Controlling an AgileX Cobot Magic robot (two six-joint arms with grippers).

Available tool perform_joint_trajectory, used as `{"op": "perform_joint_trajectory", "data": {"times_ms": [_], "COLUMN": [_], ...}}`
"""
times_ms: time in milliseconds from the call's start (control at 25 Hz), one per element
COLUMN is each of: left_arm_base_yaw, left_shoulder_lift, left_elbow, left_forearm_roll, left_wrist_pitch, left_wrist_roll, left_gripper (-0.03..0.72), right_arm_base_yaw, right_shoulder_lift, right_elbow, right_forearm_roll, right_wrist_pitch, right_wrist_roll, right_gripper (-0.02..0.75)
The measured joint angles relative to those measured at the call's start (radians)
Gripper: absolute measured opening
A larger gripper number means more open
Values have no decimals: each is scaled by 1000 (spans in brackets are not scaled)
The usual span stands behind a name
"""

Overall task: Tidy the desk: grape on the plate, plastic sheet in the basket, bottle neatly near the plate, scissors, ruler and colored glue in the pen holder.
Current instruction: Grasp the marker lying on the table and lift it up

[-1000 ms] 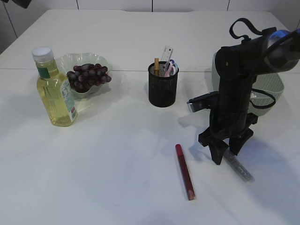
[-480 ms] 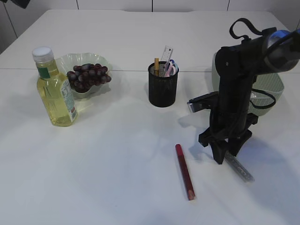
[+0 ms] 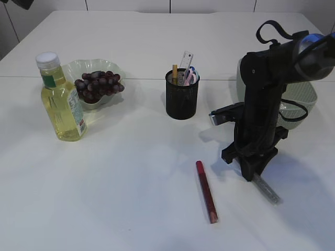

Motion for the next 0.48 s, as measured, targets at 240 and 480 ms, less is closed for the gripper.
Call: {"op": "perform_joint_trajectory", "data": {"times_ms": [240,480], "left_arm_base_yaw": [0,0], "left_shoulder_lift": [0,0], "left_elbow": [0,0], "left_forearm_roll": [0,0], "left_wrist_pitch": [10,12], "left_wrist_roll": [0,0], "left_gripper": [239,239], "right_arm_base_yaw": [0,0], "right_shoulder_lift": [0,0], "right_elbow": [0,0], "right_forearm_roll": [0,0], "right_wrist_pitch": [-2,-3], "right_wrist_roll": [1,4], "right_gripper": [207,157]}}
